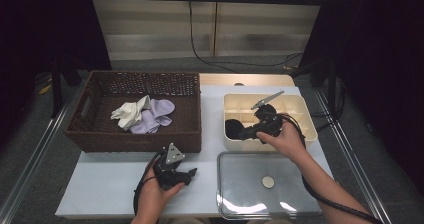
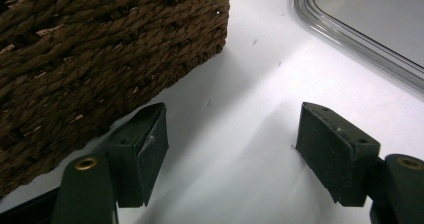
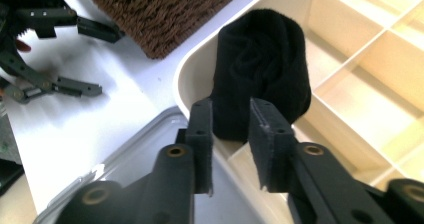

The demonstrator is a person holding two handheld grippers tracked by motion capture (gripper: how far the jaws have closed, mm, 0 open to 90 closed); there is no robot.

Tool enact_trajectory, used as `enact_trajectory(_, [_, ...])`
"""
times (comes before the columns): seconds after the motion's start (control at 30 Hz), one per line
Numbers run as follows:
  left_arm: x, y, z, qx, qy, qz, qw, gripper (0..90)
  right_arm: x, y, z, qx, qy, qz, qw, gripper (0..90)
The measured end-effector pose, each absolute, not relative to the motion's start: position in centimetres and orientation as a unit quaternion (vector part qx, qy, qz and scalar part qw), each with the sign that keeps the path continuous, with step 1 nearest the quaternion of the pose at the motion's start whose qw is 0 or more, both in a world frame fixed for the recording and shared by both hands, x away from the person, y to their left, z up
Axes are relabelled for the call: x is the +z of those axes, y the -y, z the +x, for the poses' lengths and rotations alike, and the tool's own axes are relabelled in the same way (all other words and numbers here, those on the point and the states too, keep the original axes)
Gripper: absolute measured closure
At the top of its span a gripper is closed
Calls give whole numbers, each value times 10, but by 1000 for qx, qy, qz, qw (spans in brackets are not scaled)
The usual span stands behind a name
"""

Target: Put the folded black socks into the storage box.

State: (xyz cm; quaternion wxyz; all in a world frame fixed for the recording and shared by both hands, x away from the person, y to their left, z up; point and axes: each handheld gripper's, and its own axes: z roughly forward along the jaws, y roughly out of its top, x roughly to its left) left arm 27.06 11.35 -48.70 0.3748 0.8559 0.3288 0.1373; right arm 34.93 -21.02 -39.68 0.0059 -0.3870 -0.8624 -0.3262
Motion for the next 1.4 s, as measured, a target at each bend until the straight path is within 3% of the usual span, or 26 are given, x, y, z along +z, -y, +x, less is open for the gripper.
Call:
enact_trajectory(0.23, [-487, -114, 271, 138, -330, 856, 373, 284, -391, 212, 333, -328, 870, -368, -6, 544])
enact_trajectory(0.5, [-487, -114, 271, 138, -329, 856, 373, 284, -396, 213, 308, -343, 880, -328, -13, 425])
enact_trajectory(1.1, [-487, -114, 271, 138, -328, 856, 375, 283, -436, 236, 278, -344, 884, -316, -25, 293])
enact_trajectory(1.4, [-487, -114, 271, 138, -328, 856, 375, 283, -454, 251, 270, -352, 879, -318, -42, 271])
